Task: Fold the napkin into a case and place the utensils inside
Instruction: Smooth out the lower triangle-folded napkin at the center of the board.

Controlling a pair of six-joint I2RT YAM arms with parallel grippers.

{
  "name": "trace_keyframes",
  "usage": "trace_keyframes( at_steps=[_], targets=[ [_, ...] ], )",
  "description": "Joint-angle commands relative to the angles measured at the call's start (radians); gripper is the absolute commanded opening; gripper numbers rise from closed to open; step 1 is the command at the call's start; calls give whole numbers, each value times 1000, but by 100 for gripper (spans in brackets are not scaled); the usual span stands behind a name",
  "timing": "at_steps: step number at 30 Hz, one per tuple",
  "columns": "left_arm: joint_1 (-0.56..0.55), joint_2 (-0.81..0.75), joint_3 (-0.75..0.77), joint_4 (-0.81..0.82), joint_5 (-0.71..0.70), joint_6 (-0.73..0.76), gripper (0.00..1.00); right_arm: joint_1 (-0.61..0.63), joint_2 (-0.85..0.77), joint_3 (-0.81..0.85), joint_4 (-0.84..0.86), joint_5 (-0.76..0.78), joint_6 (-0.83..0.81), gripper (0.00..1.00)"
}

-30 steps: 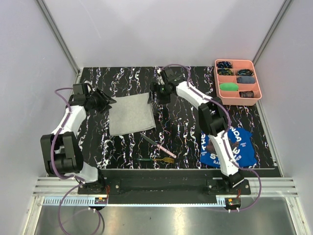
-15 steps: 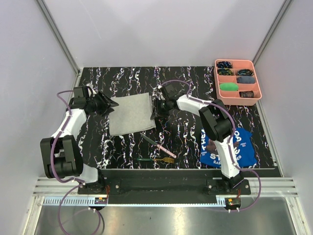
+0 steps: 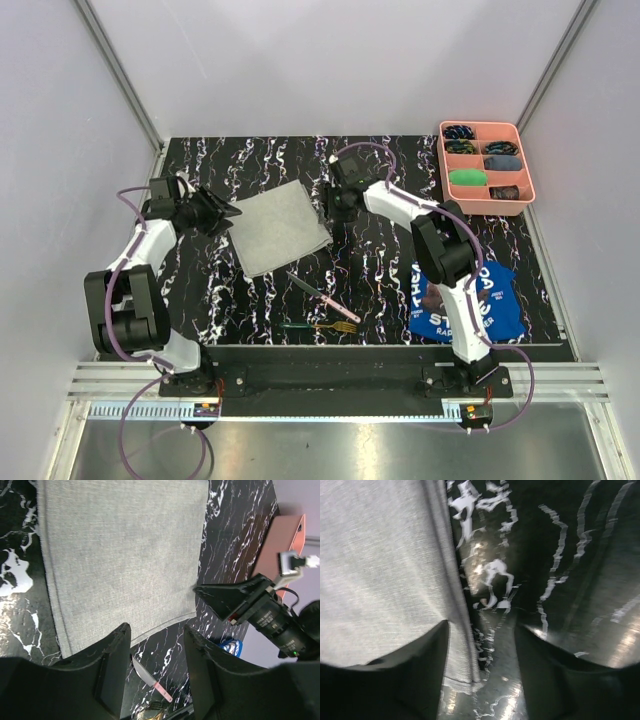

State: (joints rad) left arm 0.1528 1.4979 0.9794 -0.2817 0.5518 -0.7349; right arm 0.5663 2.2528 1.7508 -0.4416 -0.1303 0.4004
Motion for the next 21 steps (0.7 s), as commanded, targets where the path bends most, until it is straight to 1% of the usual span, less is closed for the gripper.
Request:
trace_keyframes(
  at_steps=[1, 2, 4, 5, 7, 9, 11, 13, 17, 18, 21],
  targets=[
    [50, 2, 35, 67, 51, -31, 49, 40, -39, 119, -136, 216, -75, 72],
    [60, -7, 35, 67, 50, -37, 50, 50, -41, 136, -190, 269, -81, 73],
    [100, -22, 25, 53, 21, -52, 50, 98, -45, 177, -232, 317, -95, 75],
    [117, -36, 18, 27, 4, -76, 50, 121, -47, 187, -262, 384, -113, 76],
    [164, -48, 2, 13, -33, -119, 50, 197, -47, 222, -289, 440, -130, 79],
    [191, -62, -21, 3, -52, -141, 51, 268, -26, 275, -315, 430, -149, 79],
    [224, -64, -34, -7, -55, -158, 52, 306, 2, 327, -334, 365, -166, 79],
    [254, -64, -42, -20, -67, -165, 53, 360, 60, 419, -361, 339, -182, 77],
    [297, -48, -57, -34, -58, -173, 53, 420, 180, 611, -427, 265, -209, 65],
    [313, -45, -56, -36, -47, -173, 53, 428, 229, 684, -440, 258, -209, 60],
    [343, -27, -56, -47, -29, -172, 53, 446, 312, 801, -491, 222, -206, 49]
  ],
)
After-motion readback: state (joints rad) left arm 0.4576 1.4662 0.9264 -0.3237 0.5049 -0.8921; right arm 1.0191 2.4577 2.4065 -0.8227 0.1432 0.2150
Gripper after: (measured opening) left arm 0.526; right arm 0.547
